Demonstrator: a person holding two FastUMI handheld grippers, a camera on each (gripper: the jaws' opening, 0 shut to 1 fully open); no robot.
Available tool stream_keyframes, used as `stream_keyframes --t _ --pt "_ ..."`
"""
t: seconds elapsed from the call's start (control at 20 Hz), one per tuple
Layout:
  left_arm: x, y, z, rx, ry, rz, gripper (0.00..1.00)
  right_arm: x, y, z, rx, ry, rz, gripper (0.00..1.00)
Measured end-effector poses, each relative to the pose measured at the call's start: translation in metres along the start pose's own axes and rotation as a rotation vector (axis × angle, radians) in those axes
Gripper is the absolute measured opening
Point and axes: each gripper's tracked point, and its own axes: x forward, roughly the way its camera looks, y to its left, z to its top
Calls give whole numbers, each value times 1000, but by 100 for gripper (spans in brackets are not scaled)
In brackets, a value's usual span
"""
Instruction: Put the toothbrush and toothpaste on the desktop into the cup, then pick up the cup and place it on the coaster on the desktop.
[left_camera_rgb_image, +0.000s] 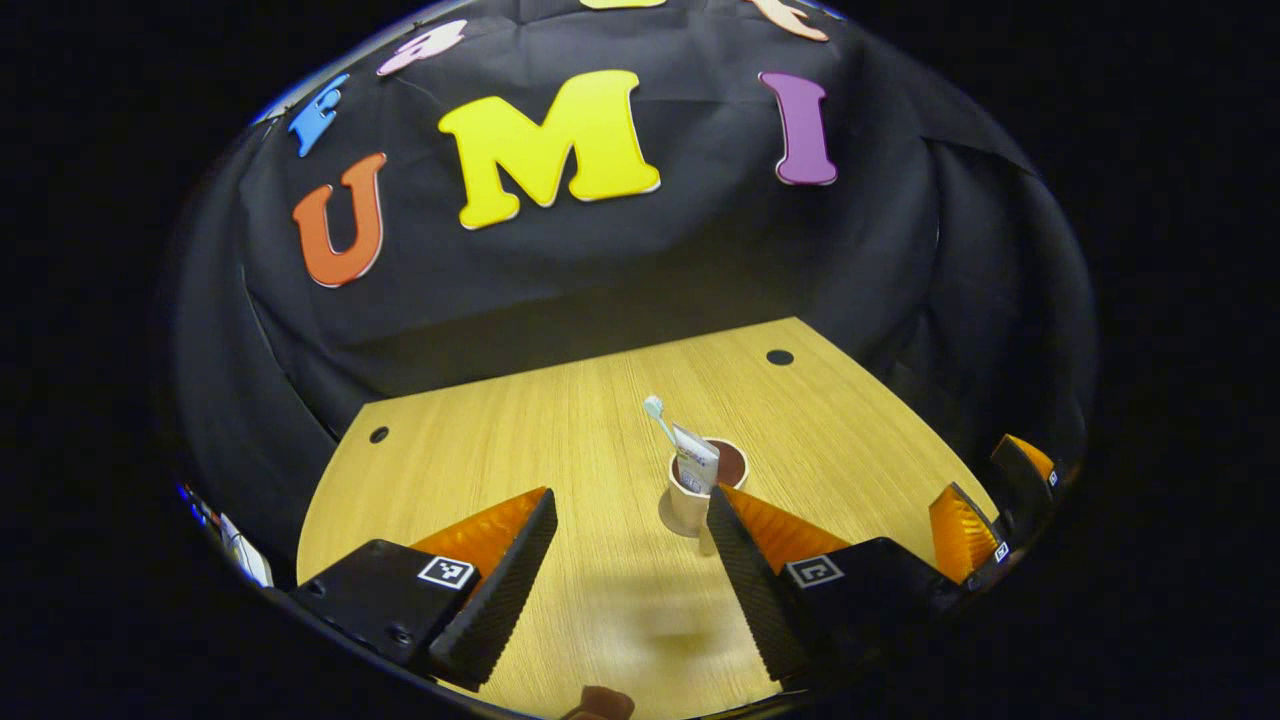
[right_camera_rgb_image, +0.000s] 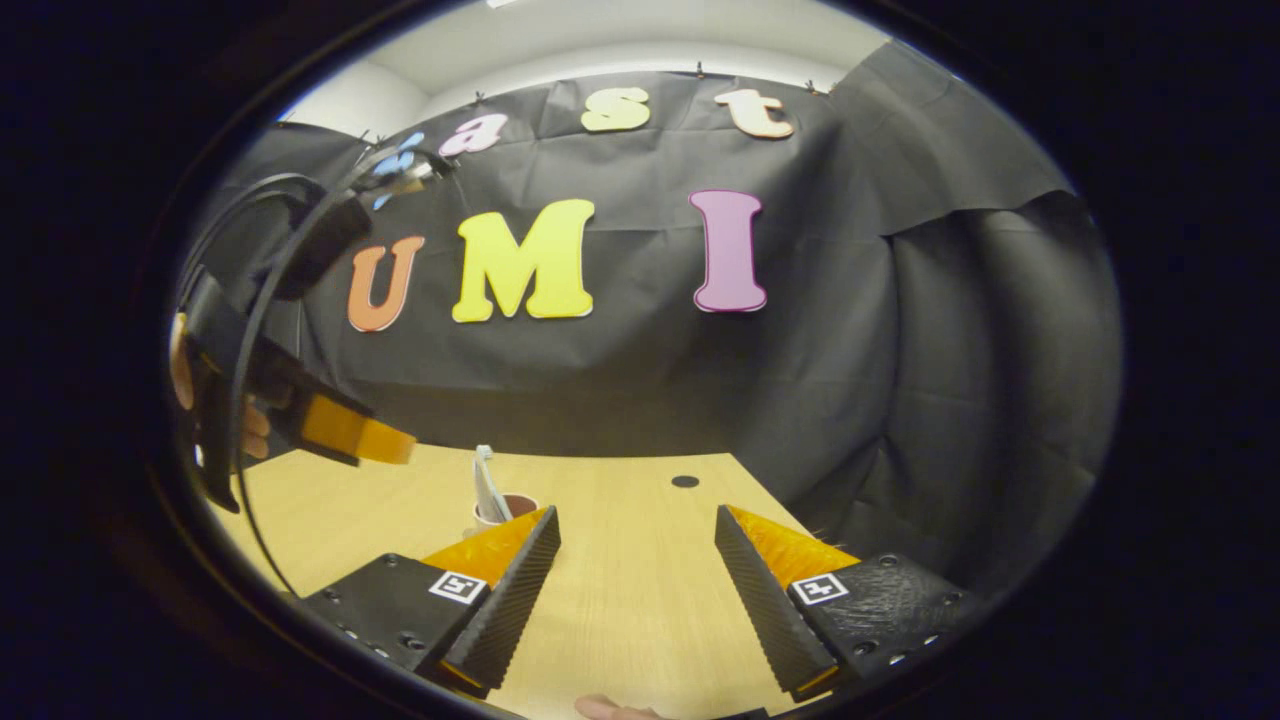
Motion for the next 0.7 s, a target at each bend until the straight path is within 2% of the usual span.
stream_keyframes --t 0.2,0.3,0.45,0.5,0.55,0.7 --pt "-15 13 -8 30 -170 74 99 -3 6 7 9 -10 -8 96" --pt "-29 29 -12 1 -258 122 99 -7 12 9 12 -19 -9 96" --pt "-44 32 -27 -69 -311 77 99 -14 26 11 27 -24 0 94" --pt "-52 33 -31 -77 -328 63 96 -18 34 11 27 -30 7 94" --pt "-60 33 -33 -77 -349 57 99 -22 39 13 21 -44 0 96" --pt "-79 56 -37 -64 -422 133 99 -39 59 23 -23 -110 10 94"
